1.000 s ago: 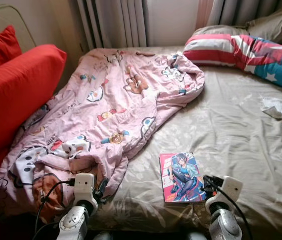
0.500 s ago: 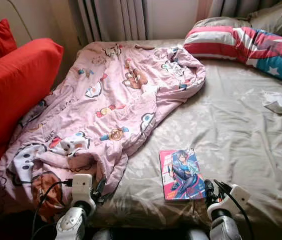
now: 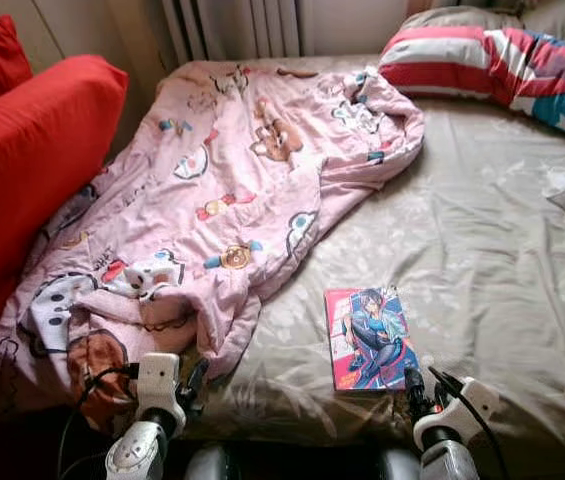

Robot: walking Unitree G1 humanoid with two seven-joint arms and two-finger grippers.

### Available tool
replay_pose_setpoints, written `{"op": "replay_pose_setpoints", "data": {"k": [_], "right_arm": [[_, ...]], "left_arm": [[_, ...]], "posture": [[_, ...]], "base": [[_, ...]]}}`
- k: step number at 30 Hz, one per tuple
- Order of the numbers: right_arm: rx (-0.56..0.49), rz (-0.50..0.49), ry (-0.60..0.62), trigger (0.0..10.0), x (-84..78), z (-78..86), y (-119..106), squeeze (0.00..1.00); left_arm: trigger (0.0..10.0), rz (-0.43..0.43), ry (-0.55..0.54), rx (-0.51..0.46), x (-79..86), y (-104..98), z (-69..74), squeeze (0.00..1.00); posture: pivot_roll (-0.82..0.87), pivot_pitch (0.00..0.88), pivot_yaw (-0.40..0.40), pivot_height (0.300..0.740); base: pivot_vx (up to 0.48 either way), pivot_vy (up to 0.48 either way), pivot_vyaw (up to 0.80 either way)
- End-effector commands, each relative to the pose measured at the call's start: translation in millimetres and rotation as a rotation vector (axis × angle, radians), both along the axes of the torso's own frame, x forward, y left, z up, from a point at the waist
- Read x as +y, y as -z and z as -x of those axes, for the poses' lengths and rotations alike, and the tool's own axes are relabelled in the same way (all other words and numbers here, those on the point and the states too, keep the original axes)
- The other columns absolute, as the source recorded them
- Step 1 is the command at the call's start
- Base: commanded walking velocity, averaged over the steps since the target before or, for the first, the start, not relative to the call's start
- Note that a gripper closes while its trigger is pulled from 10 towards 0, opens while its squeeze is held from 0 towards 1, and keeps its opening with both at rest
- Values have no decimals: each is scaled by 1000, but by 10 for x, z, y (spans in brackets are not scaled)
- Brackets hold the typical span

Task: Clean up the room

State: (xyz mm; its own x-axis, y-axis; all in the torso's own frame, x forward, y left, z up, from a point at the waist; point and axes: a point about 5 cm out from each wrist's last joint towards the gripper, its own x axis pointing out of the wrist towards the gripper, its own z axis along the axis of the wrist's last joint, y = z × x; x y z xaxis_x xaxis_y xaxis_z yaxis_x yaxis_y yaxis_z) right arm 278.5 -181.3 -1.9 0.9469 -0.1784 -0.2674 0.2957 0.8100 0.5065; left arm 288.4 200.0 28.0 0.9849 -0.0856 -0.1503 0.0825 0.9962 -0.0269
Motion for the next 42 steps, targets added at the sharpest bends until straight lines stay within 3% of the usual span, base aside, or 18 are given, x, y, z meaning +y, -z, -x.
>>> {"op": "replay_pose_setpoints", "data": {"k": [1, 11, 22, 34, 42], "right_arm": [[23, -25, -4, 10000, 26, 61, 65, 0], [53, -100, -47, 10000, 117, 107, 147, 0], [41, -278, -34, 10000, 161, 73, 161, 0], [17, -275, -43, 10000, 125, 37, 124, 0], [-90, -204, -78, 10000, 118, 29, 29, 0]], "left_arm": [[10000, -13, -12, 29, 83, 48, 67, 0], [10000, -28, -4, 29, 101, 41, 109, 0], [10000, -39, -3, 40, 125, 44, 154, 0], [10000, -40, -3, 50, 117, 36, 139, 0], [10000, -35, -6, 48, 100, 21, 102, 0]], "posture": [[-16, 254, 114, 585], [4, 269, 123, 585], [26, 311, 136, 585], [21, 316, 136, 585], [0, 300, 129, 585]], "base": [[0, 0, 0], [0, 0, 0], [0, 0, 0], [0, 0, 0], [0, 0, 0]]}}
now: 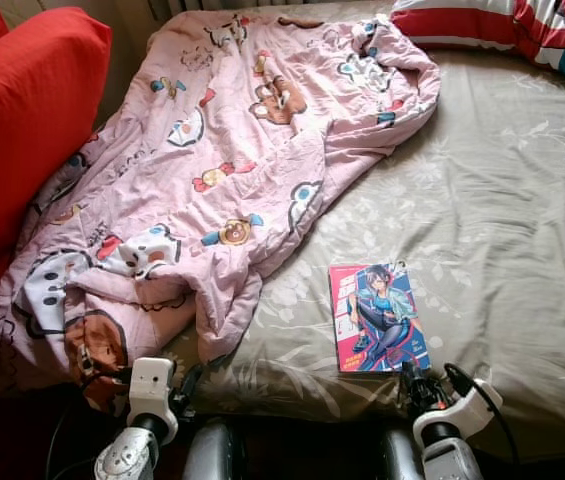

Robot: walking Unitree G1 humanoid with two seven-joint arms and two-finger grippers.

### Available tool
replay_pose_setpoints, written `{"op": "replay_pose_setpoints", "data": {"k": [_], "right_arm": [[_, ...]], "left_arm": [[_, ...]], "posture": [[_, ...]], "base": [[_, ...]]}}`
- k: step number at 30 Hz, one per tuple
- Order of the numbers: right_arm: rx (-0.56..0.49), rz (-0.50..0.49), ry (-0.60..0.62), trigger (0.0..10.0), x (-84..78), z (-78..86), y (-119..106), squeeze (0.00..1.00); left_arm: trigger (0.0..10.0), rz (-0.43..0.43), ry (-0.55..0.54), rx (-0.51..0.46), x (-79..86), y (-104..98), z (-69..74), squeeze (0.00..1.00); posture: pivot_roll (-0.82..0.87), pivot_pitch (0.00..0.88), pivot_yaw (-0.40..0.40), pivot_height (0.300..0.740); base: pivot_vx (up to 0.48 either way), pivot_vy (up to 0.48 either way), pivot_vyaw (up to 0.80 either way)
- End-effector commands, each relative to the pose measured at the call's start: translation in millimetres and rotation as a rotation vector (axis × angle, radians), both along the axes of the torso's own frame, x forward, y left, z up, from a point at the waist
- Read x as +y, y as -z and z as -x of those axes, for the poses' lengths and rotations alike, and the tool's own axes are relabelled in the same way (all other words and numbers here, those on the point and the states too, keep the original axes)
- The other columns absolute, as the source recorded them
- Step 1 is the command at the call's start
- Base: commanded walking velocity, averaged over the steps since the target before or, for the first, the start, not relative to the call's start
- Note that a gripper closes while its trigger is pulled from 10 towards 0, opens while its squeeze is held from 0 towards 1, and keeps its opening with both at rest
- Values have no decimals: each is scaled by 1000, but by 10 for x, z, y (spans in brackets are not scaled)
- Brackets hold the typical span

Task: Clean up the room

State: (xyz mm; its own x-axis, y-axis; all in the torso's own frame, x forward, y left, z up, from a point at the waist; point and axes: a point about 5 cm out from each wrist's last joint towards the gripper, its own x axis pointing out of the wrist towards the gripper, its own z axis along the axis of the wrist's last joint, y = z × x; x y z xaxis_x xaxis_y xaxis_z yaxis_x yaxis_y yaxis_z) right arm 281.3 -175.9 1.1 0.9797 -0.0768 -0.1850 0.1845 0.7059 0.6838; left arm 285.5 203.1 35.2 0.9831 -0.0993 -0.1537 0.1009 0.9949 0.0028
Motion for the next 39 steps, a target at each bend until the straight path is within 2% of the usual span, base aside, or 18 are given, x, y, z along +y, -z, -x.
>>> {"op": "replay_pose_setpoints", "data": {"k": [1, 13, 19, 24, 28, 32, 39], "right_arm": [[5, 8, -16, 10000, 64, 67, 49, 0], [-123, 39, 35, 10000, 85, 238, -57, 0], [-161, 49, 81, 10000, -2, 282, -156, 0], [-188, 36, 66, 10000, -53, 174, -248, 0], [-191, 8, 15, 10000, -5, -3, -305, 0], [-175, -21, 2, 10000, 29, -95, -308, 0], [-161, -35, 18, 10000, 21, -103, -274, 0]], "left_arm": [[10000, -4, -26, 47, 66, 93, 69, 0], [10000, 4, -35, 46, 70, 91, 57, 0], [10000, 5, -42, 46, 81, 91, 53, 0], [10000, 4, -43, 45, 81, 89, 47, 0], [10000, 3, -40, 46, 77, 96, 52, 0], [10000, 2, -40, 49, 78, 108, 67, 0], [10000, -4, -41, 51, 101, 118, 90, 0]], "posture": [[-3, 298, 127, 585], [-9, 296, 109, 585], [-11, 297, 106, 585], [-14, 298, 108, 585], [-12, 293, 113, 585], [-5, 289, 115, 585], [7, 284, 121, 585]], "base": [[0, 0, 0], [0, 0, 0], [0, 0, 0], [0, 0, 0], [0, 0, 0], [0, 0, 0], [0, 0, 0]]}}
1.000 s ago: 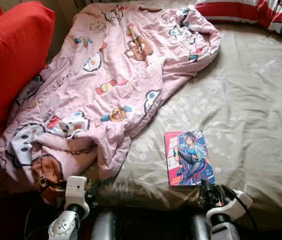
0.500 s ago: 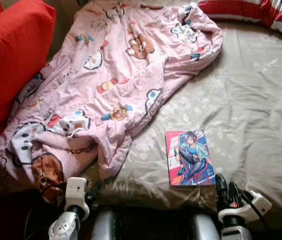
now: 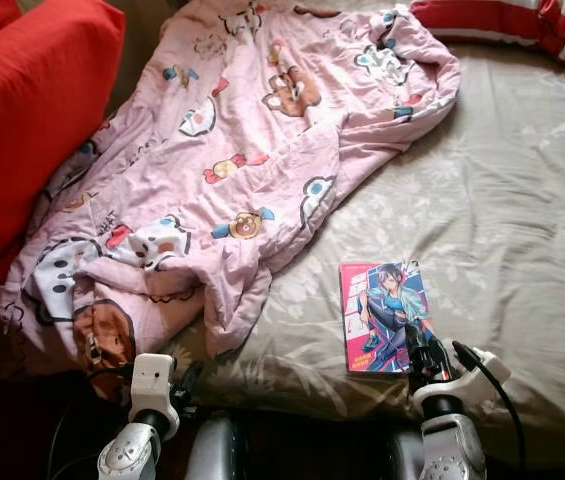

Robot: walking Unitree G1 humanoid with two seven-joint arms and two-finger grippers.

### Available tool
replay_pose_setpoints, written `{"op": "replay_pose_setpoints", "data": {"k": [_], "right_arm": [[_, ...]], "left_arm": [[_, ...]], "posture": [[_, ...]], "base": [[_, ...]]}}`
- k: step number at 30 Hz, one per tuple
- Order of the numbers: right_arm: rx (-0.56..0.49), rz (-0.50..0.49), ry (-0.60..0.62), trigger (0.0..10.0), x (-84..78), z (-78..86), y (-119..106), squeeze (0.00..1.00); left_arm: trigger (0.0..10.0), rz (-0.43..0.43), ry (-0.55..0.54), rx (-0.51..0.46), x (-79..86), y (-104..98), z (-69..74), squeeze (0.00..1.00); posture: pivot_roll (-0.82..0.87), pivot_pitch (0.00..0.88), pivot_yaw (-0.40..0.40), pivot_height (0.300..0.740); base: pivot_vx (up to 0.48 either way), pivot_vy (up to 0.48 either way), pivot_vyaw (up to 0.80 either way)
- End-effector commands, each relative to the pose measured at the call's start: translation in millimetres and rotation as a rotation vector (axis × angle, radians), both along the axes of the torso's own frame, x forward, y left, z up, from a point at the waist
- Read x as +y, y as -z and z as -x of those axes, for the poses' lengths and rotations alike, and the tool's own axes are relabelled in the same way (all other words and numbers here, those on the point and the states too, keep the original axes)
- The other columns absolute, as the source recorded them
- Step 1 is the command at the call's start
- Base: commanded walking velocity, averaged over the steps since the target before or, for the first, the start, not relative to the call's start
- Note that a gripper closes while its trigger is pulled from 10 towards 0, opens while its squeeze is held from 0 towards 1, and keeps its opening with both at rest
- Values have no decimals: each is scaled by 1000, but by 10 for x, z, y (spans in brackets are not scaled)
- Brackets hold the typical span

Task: Clean up the room

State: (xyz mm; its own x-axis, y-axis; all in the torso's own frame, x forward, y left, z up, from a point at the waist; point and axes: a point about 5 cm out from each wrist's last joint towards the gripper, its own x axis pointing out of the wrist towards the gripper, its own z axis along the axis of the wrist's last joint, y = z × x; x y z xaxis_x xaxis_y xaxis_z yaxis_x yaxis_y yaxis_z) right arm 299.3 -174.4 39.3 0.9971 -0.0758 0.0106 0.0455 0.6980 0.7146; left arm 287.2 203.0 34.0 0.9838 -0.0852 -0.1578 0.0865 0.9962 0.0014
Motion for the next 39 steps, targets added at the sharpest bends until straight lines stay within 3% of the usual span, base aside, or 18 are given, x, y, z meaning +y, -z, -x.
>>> {"op": "replay_pose_setpoints", "data": {"k": [1, 12, 39], "right_arm": [[34, -27, 33, 10000, -21, 87, 110, 0], [-8, -18, 104, 10000, -191, 114, 70, 0], [105, -158, 128, 10000, -197, 189, 314, 0]], "left_arm": [[10000, -5, -27, 47, 107, 107, 110, 0], [10000, -7, -17, 47, 89, 99, 93, 0], [10000, -12, -17, 48, 105, 102, 117, 0]], "posture": [[7, 284, 122, 585], [0, 284, 128, 585], [15, 295, 133, 585]], "base": [[0, 0, 0], [0, 0, 0], [0, 0, 0]]}}
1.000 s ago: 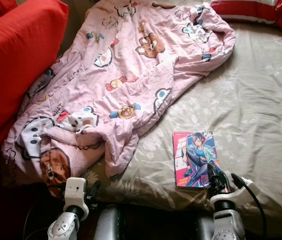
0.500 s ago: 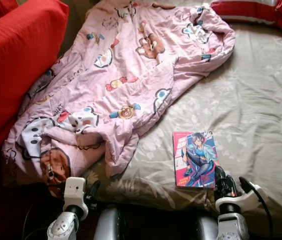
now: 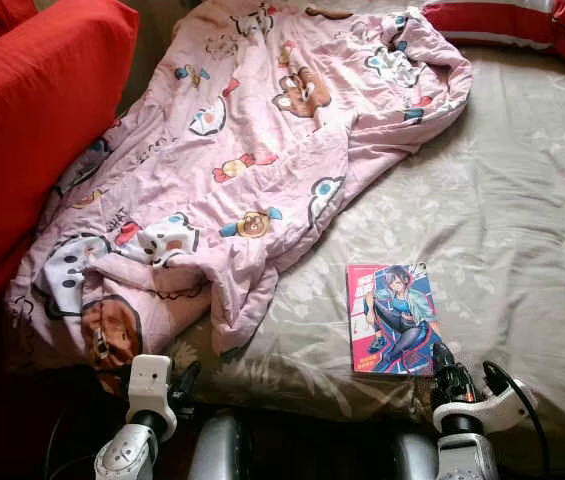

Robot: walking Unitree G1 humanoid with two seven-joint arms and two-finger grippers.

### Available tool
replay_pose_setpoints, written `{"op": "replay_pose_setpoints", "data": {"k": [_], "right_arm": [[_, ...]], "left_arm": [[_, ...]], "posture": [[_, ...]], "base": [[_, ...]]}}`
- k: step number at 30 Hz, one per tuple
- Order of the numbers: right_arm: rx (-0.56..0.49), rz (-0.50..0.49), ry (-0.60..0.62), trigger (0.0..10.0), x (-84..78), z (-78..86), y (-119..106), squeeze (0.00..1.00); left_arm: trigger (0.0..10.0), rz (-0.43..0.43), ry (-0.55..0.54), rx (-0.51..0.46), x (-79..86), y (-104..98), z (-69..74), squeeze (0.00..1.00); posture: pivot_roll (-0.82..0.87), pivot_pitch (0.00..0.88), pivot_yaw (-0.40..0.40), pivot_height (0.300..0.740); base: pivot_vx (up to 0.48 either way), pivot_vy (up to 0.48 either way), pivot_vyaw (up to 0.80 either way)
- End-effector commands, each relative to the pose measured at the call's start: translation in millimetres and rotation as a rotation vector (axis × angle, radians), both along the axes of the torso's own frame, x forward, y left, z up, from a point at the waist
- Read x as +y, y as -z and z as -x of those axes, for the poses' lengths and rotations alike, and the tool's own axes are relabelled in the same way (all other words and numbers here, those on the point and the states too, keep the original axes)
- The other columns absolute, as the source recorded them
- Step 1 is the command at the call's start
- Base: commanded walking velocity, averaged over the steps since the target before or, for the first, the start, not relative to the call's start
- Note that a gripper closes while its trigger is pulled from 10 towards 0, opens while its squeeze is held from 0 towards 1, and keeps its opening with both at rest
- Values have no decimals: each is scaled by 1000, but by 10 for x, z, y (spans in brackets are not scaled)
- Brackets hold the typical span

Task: Clean up the room

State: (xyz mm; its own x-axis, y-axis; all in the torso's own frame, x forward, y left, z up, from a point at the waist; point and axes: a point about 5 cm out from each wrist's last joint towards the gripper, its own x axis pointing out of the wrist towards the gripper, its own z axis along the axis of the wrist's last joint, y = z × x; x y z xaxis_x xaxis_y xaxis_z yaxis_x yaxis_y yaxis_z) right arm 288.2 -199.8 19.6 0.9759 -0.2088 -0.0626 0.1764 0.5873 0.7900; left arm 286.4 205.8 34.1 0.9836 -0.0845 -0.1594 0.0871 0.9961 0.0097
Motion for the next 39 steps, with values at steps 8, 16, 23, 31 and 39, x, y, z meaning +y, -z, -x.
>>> {"op": "replay_pose_setpoints", "data": {"k": [8, 16, 23, 31, 39], "right_arm": [[70, -73, -97, 10000, 172, 96, 192, 0], [92, -126, -202, 10000, 339, 172, 300, 0], [123, -153, -214, 10000, 383, 237, 372, 0], [140, -227, -216, 10000, 388, 309, 447, 0], [146, -275, -261, 10000, 460, 322, 471, 0]], "left_arm": [[10000, -6, -17, 49, 86, 107, 123, 0], [10000, -11, -10, 53, 90, 118, 149, 0], [10000, -20, -2, 54, 91, 125, 167, 0], [10000, -21, 0, 56, 89, 132, 193, 0], [10000, -23, -3, 56, 103, 123, 206, 0]], "posture": [[21, 302, 137, 585], [30, 311, 141, 585], [34, 320, 144, 585], [42, 329, 144, 585], [51, 333, 145, 585]], "base": [[0, 0, 0], [0, 0, 0], [0, 0, 0], [0, 0, 0], [0, 0, 0]]}}
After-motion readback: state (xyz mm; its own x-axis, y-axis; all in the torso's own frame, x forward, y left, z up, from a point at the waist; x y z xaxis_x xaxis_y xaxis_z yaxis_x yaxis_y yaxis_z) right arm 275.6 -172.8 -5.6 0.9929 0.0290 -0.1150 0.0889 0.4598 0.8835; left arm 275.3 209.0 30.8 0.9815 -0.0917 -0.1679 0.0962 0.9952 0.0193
